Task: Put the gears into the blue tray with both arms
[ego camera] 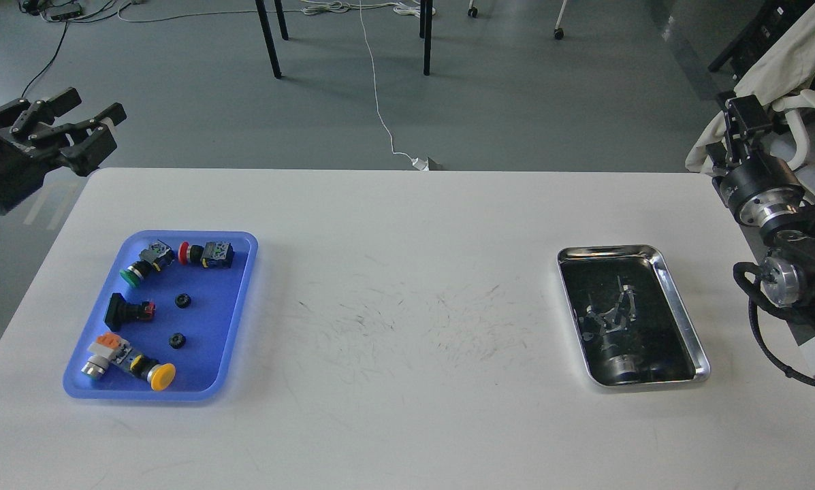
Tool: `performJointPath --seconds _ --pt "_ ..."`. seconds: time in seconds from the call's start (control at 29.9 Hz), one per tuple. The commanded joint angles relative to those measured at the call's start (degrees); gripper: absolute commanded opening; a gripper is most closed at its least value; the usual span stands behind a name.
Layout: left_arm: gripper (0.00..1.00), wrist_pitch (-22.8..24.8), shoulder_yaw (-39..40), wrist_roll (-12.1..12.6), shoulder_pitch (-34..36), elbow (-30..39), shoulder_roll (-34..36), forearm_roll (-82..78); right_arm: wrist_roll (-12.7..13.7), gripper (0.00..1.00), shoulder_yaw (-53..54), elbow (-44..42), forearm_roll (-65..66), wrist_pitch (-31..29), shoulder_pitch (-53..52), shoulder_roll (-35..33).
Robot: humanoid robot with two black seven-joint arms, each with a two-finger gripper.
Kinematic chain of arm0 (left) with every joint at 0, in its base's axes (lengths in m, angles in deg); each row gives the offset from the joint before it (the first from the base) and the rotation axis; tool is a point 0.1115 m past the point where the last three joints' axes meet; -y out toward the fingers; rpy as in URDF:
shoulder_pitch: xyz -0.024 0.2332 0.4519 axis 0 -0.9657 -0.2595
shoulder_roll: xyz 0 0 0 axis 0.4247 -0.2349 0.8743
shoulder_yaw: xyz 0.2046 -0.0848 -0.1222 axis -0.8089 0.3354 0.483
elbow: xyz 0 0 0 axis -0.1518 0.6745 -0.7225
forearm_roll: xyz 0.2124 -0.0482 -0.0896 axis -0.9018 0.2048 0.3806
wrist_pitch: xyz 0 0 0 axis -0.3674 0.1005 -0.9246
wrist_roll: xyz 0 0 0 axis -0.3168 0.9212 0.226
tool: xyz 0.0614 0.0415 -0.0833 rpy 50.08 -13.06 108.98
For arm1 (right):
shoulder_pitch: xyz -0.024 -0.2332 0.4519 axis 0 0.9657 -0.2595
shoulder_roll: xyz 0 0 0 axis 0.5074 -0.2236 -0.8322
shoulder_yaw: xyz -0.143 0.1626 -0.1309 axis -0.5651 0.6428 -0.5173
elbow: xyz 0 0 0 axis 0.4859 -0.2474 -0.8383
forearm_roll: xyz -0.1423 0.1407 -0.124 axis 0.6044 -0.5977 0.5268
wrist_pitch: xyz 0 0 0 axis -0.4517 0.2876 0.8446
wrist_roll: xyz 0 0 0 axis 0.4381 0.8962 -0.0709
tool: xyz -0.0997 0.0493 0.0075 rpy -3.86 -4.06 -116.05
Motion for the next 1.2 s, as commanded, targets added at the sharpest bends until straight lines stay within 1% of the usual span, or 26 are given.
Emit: performJointPath --seconds 0.0,0.07,0.13,0.23,0.33,0.37,0.43,0.5,0.6,0.64,0.67,0.7,0.74,0.84,0.9,0.97,1.0,1.17 --pt "0.87 2.26 0.63 -0.01 1.73 0.28 -0.85 6.92 0.0 0.96 0.09 0.42 0.0 0.09 -0.27 -0.07" --pt "0.94 3.84 1.77 -0.01 2.52 0.54 -1.2 11.67 0.0 0.96 0.18 0.95 0.0 0.09 -0.44 -0.07" --pt "0.97 5.6 3.09 -0.01 2.52 0.01 -2.08 17.29 0.0 0.98 0.09 3.4 0.0 0.09 -0.79 -1.02" --pt "0.97 7.62 4.32 -0.01 2.96 -0.87 -3.83 23.18 0.0 0.98 0.27 7.0 0.0 0.0 -1.85 -4.45" --pt "0.98 11.92 7.13 -0.01 3.4 -1.22 -7.08 31.01 0.0 0.98 0.79 10.78 -0.09 0.0 -2.38 -6.3" --pt "0.98 12.98 7.31 -0.01 2.97 -2.26 -8.05 32.51 0.0 0.98 1.06 11.75 -0.18 0.44 -2.38 -6.65" --pt "0.98 13.87 8.62 -0.01 3.22 -5.34 -11.47 36.2 0.0 0.98 1.5 11.94 -0.35 1.06 -2.55 -6.4" --pt "0.98 14.13 9.6 -0.01 2.26 -6.93 -14.2 41.21 0.0 0.98 1.76 11.59 -0.62 1.93 -2.47 -6.22" --pt "0.98 15.71 10.73 -0.01 0.68 -8.51 -15.97 43.76 0.0 0.98 3.6 11.41 -0.97 2.9 -2.38 -6.22" --pt "0.98 18.15 11.52 -0.01 0.85 -7.99 -15.54 44.9 0.0 0.98 4.39 11.41 -1.06 2.9 -2.29 -6.22" --pt "0.98 22.09 13.18 -0.01 0.68 -7.81 -15.79 47.44 0.0 0.98 5.09 11.32 -1.06 2.9 -2.2 -6.04" --pt "0.98 24.74 14.33 -0.01 0.33 -8.33 -16.58 48.77 0.0 0.98 5.54 11.32 -1.06 2.9 -2.12 -6.04" --pt "0.98 25.9 14.95 -0.01 0.59 -8.34 -17.02 51.48 0.0 0.98 5.72 11.49 -1.23 2.64 -1.85 -6.04" --pt "0.98 23.38 15.48 -0.01 0.68 -7.9 -19.22 53.0 0.84 0.98 6.07 12.11 -2.37 2.64 -1.85 -6.22" --pt "0.98 20.83 15.22 -0.01 0.76 -8.43 -20.45 53.0 1.02 0.98 6.07 12.2 -3.25 2.64 -1.94 -6.31" --pt "0.98 19.33 15.31 -0.01 0.85 -8.34 -21.06 53.09 1.02 0.98 6.07 12.29 -3.25 2.64 -2.03 -6.57" --pt "0.98 18.97 15.48 -0.01 0.85 -8.34 -21.68 53.0 1.02 0.98 6.24 12.37 -3.34 2.81 -2.03 -6.66" --pt "0.98 20.28 15.05 -0.01 0.94 -8.34 -23.7 53.18 1.02 0.98 7.39 12.64 -3.34 2.82 -1.85 -6.48"
